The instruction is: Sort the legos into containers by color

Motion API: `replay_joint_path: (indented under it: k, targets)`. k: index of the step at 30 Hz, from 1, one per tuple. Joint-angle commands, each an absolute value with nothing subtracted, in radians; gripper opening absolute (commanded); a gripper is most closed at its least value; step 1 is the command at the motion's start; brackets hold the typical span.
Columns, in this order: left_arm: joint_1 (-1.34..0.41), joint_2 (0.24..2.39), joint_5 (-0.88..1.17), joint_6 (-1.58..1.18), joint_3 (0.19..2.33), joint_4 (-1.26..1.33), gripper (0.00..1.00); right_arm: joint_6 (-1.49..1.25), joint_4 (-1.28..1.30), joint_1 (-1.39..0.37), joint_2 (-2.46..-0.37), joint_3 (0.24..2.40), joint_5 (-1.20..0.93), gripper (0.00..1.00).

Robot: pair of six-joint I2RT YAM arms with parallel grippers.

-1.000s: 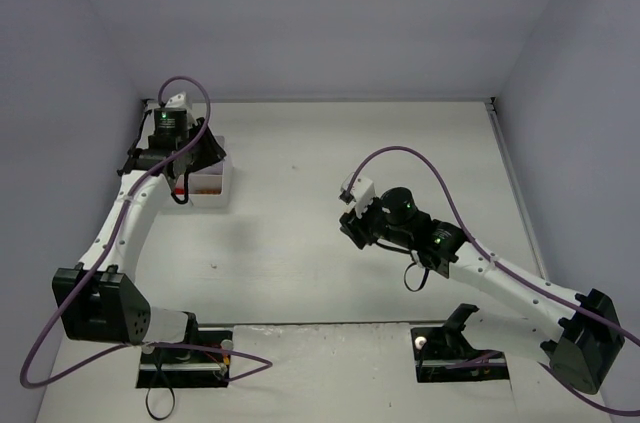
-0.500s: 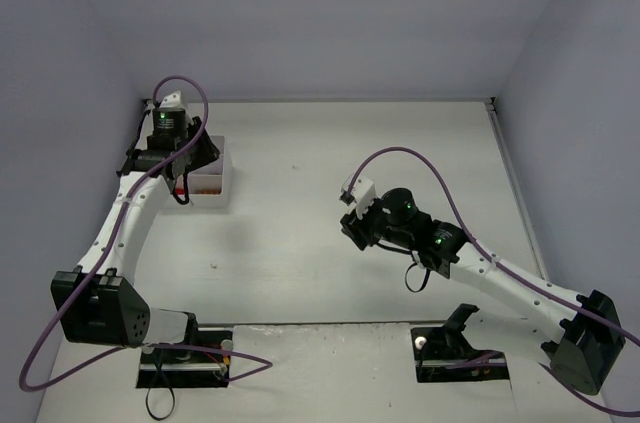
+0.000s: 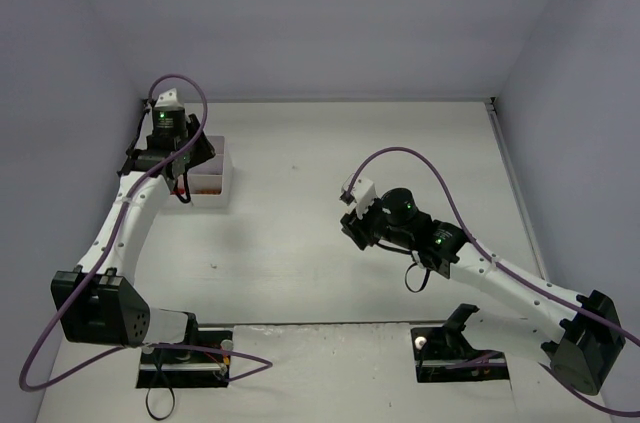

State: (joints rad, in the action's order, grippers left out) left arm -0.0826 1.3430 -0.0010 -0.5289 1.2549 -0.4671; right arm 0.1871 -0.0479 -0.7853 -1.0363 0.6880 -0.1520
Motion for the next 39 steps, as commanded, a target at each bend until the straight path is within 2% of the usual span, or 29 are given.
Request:
replay_joint_path:
  k: [1, 24, 26, 34, 39]
  targets:
    - [-0.072, 1.333, -0.051, -0.511, 1.278, -0.388, 0.15, 0.196, -0.095, -0.782, -1.019, 0.738, -0.127, 0.06]
    - [-0.072, 1.568, -0.156, -0.448, 1.267, -0.229, 0.17, 0.187, -0.089, -0.781, -1.015, 0.721, -0.114, 0.06]
    - [-0.072, 1.592, -0.166, -0.445, 1.264, -0.221, 0.22, 0.189, -0.089, -0.781, -1.014, 0.721, -0.114, 0.06]
    - [-0.072, 1.666, -0.175, -0.456, 1.287, -0.206, 0.23, 0.189, -0.087, -0.779, -1.022, 0.718, -0.114, 0.06]
    - [-0.072, 1.667, -0.179, -0.46, 1.296, -0.206, 0.36, 0.189, -0.087, -0.779, -1.028, 0.721, -0.123, 0.06]
